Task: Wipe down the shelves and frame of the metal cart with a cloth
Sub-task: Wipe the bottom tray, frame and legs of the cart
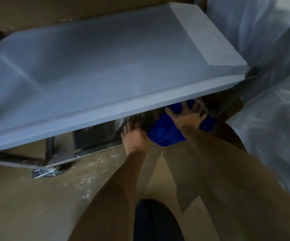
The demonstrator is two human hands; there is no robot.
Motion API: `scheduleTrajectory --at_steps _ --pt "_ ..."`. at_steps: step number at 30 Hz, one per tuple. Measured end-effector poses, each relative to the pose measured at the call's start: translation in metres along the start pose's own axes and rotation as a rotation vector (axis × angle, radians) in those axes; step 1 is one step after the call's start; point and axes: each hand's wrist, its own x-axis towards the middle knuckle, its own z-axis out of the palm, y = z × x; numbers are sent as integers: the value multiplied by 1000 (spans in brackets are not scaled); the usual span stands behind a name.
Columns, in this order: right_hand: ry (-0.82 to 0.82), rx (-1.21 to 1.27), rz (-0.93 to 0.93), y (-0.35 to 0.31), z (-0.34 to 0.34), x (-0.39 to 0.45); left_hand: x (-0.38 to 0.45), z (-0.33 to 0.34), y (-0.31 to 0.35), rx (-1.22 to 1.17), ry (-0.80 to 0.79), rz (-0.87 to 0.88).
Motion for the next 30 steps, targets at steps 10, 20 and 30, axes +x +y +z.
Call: scheduleTrajectory --at_steps 10,20,30 --pt "340 85 153 20 36 21 2 0 -73 140 151 -185" --pt "14 -23 -414 -119 90 -121 0 -10 -112 239 -31 -168" --pt "248 129 282 6 26 -1 1 6 -115 78 -75 -125"
